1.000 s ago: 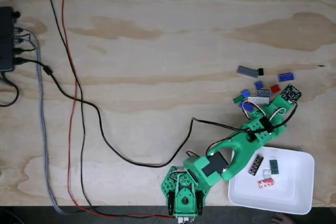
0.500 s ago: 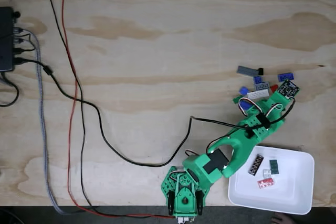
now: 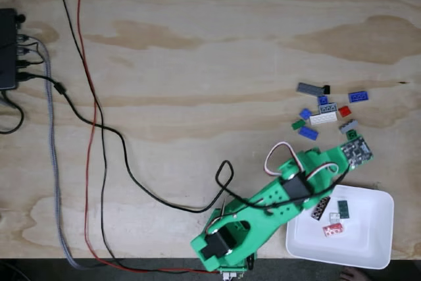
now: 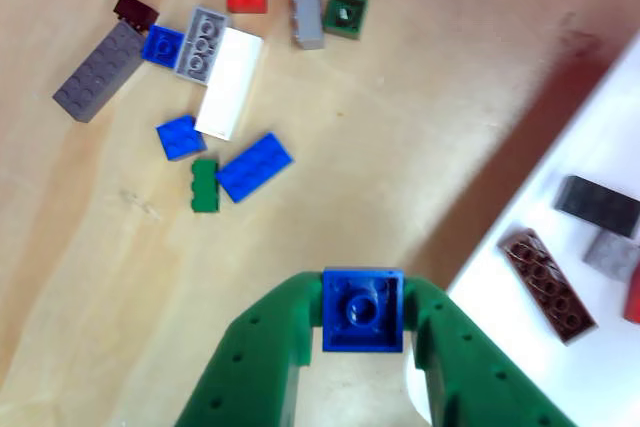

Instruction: Put all lego bricks in the bin.

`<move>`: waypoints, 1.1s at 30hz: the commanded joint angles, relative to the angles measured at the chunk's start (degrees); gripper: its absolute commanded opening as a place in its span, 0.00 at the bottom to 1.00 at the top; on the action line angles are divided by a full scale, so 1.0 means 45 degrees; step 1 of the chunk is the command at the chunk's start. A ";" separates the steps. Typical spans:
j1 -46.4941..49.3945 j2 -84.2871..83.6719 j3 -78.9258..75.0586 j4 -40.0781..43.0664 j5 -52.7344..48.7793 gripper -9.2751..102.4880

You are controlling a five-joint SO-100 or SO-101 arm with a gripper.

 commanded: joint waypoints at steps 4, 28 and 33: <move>0.5117 0.2813 0.1484 -0.0703 -0.3613 0.08; 0.0059 -0.3164 0.0762 -0.5234 -0.0820 0.36; -0.1738 -0.5469 0.2813 -0.8516 -0.2031 0.38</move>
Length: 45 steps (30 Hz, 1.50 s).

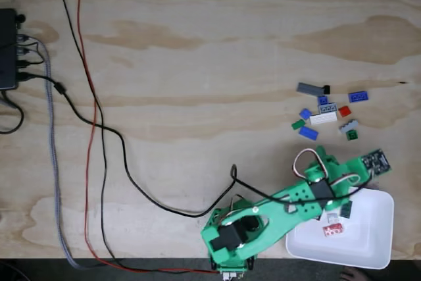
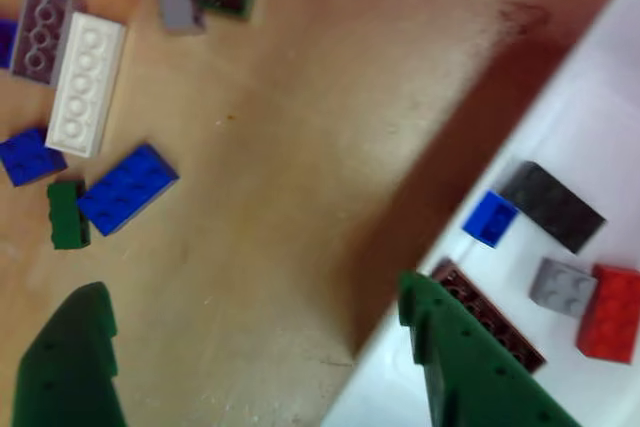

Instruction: Put all lego bricks in the bin.

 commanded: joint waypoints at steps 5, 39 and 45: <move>-0.3203 -0.4375 0.0293 -0.5469 -0.1094 0.38; -0.3945 -0.0508 -0.2871 0.0820 0.3223 0.08; -0.1387 0.4238 -0.3867 0.5684 0.2891 0.08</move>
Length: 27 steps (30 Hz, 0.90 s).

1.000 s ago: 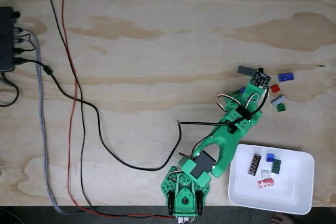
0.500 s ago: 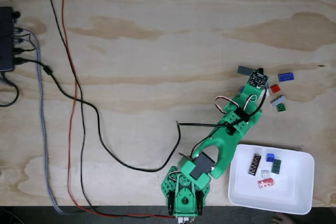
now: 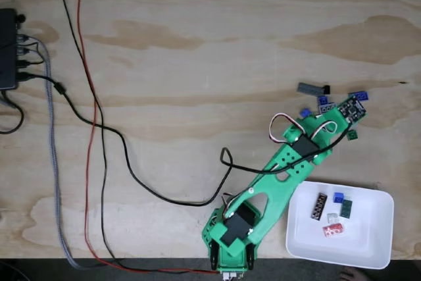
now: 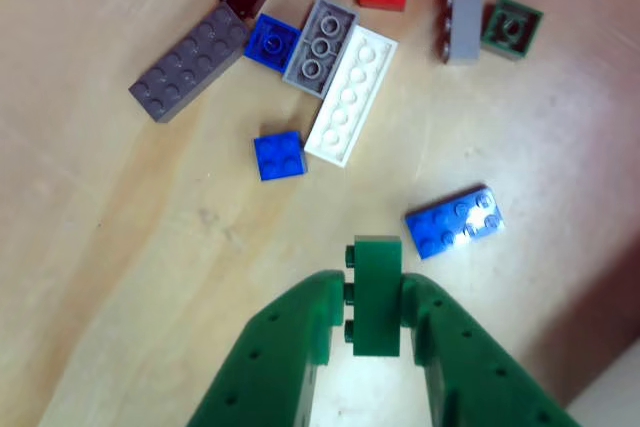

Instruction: Put all lego bricks in the bin.

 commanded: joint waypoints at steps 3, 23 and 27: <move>0.5273 0.5781 0.0215 0.2207 -0.2187 0.08; 0.6680 0.2539 0.1172 0.0195 -0.3828 0.49; 0.3203 0.0566 -0.0273 -0.0586 -0.2461 0.46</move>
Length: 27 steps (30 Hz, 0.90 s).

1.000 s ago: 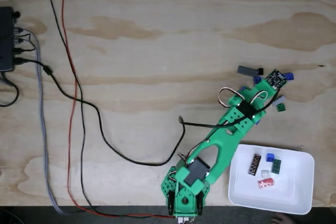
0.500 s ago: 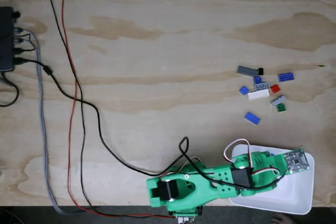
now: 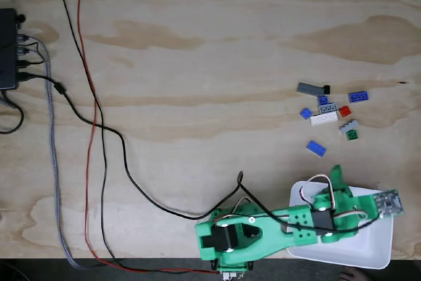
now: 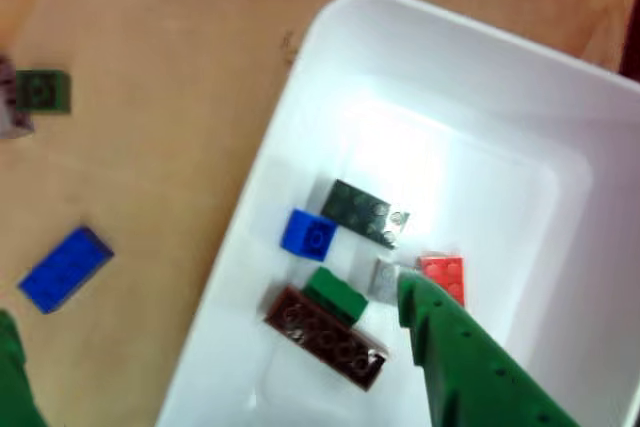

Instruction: Put all lego bricks in the bin.

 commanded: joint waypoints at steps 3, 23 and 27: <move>-0.4668 -0.2813 -0.1191 -0.1855 -0.0156 0.46; -0.4316 -0.6309 0.4492 -1.0957 -0.3965 0.19; -0.4492 -0.6309 0.4922 -1.1035 -0.4004 0.18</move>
